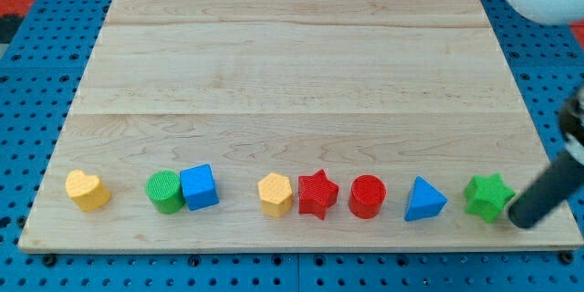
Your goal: Drag the green star towards top left corner
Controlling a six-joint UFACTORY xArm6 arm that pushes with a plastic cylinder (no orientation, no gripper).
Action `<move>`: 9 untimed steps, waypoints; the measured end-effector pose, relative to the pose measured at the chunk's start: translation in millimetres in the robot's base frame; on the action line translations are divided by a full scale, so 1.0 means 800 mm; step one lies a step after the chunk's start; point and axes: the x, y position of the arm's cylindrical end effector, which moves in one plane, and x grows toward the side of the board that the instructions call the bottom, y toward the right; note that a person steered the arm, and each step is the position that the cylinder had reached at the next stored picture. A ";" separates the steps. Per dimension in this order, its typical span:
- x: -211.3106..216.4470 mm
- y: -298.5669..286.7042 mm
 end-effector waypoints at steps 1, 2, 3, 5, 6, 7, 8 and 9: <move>-0.084 -0.051; -0.129 -0.131; -0.096 -0.058; -0.063 -0.134; -0.151 -0.222; -0.242 -0.310; -0.241 -0.406; -0.262 -0.345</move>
